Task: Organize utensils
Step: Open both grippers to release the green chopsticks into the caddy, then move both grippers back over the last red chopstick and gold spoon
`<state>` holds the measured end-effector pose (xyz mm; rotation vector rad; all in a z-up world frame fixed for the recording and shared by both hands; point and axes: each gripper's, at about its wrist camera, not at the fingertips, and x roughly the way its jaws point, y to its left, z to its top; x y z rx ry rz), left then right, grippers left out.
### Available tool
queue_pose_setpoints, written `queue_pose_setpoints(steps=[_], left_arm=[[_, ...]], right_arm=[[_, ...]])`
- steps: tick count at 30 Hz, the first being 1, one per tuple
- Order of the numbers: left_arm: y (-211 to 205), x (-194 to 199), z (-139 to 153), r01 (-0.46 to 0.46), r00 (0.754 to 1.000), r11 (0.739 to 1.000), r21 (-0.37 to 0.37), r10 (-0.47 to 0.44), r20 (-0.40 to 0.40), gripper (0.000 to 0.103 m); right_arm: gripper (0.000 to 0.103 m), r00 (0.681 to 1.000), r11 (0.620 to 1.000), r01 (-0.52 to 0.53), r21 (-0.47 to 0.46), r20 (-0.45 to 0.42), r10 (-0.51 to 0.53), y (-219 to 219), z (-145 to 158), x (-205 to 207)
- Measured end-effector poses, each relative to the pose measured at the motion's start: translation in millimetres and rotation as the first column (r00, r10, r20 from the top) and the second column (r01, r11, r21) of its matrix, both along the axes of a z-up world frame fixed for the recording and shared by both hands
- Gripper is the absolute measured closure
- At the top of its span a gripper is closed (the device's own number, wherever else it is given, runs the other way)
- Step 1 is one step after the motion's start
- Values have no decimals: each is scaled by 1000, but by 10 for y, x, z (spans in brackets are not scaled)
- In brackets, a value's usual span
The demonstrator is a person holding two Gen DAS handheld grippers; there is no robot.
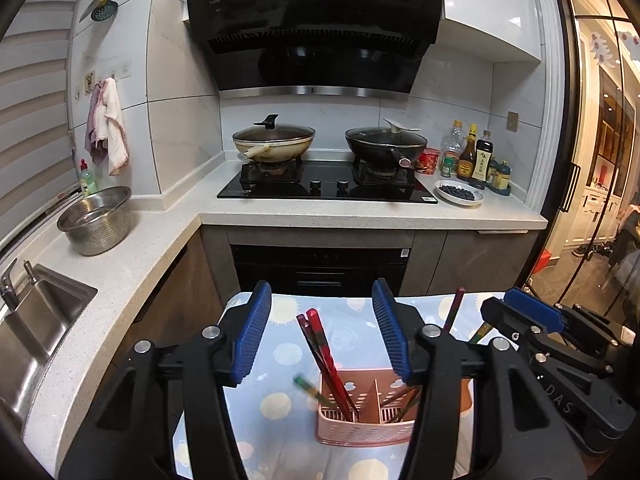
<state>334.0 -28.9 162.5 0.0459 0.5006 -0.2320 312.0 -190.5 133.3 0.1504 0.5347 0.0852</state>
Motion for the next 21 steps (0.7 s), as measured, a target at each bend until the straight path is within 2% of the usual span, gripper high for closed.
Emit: queue_pose_setpoints(steps=[12, 19, 21], left_arm=[[42, -292, -48, 14, 1000, 1000, 18, -14, -3, 53], [124, -650, -187, 16, 1000, 1000, 26, -15, -17, 51], [153, -763, -265, 12, 999, 1000, 25, -11, -30, 46]], right_arm=[[71, 1000, 1000, -2, -22, 30, 2, 16, 43, -411], [71, 1000, 999, -6, -42, 10, 6, 51, -117, -855], [70, 1000, 999, -3, -54, 0, 3, 73, -202, -998]])
